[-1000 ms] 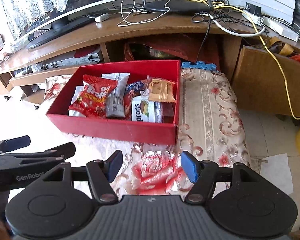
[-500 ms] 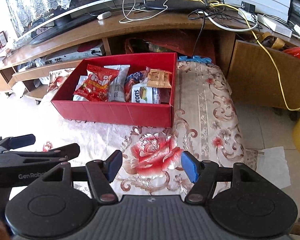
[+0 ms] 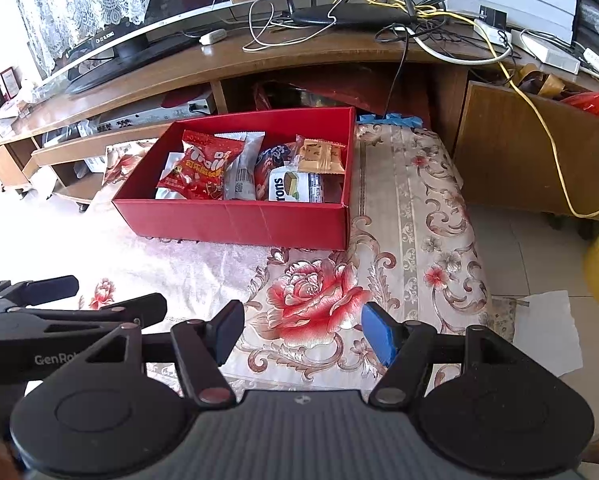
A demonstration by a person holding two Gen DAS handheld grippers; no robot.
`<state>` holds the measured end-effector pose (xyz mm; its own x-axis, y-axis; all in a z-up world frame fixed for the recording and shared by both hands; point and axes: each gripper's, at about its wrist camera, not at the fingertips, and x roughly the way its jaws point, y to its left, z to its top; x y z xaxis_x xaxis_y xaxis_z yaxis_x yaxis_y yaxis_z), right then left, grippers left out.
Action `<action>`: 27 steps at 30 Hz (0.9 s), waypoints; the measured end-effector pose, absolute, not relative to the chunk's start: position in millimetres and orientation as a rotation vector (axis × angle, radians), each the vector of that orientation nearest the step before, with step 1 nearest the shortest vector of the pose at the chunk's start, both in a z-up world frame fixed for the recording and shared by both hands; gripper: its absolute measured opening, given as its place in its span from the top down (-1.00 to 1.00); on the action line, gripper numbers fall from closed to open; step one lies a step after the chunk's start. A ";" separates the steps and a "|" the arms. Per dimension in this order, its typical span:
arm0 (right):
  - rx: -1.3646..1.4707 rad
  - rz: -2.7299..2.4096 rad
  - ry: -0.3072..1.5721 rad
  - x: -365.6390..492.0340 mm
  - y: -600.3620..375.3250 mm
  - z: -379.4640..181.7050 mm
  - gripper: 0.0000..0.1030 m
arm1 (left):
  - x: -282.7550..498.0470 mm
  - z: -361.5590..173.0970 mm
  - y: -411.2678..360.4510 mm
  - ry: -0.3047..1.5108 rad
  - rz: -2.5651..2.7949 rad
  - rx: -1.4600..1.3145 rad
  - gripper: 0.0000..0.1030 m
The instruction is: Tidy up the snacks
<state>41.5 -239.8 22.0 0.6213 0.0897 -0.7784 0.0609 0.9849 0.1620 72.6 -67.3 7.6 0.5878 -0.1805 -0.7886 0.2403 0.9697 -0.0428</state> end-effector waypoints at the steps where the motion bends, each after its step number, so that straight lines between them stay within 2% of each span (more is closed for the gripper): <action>1: 0.181 0.017 0.900 40.8 -240.2 22.3 -0.21 | 72.8 7.9 -67.1 0.912 -0.249 0.068 -0.99; 27: 0.182 0.028 0.897 40.1 -238.6 22.6 -0.29 | 65.2 11.7 -64.0 0.862 -0.219 0.080 -1.00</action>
<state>40.1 -238.6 22.6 0.6248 0.1004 -0.7743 0.0516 0.9842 0.1693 65.2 -64.0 11.7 0.6304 -0.1583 -0.7599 0.2229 0.9747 -0.0181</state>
